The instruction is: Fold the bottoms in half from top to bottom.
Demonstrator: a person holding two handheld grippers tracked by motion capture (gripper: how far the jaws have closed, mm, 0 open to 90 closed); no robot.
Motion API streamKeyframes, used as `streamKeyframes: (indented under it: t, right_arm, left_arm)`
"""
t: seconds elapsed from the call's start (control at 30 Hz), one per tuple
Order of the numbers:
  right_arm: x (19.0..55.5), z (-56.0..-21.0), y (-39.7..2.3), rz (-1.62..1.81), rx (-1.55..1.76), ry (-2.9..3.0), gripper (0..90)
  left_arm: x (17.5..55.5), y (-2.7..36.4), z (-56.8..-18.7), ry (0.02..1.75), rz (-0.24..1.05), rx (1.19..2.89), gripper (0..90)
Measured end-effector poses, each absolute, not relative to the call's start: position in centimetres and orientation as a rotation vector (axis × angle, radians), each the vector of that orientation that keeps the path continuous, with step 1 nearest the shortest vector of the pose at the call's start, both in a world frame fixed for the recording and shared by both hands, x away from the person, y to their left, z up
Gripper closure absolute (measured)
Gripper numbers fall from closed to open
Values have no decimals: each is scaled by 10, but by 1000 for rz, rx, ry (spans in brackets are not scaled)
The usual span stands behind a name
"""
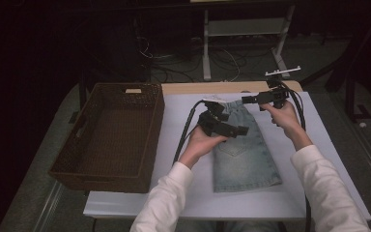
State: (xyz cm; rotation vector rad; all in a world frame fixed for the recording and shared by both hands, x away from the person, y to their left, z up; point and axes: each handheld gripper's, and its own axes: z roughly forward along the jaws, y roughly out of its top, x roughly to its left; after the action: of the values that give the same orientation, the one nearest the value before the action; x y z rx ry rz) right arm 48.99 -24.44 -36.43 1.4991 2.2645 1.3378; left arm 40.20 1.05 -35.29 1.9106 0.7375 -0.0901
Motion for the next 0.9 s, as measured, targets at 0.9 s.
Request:
streamKeyframes:
  t: [0.9]
  right_arm:
    - [491, -384, -276, 1387, 1572, 2187, 0]
  left_arm:
    - [473, 50, -369, 991, 32, 1867, 0]
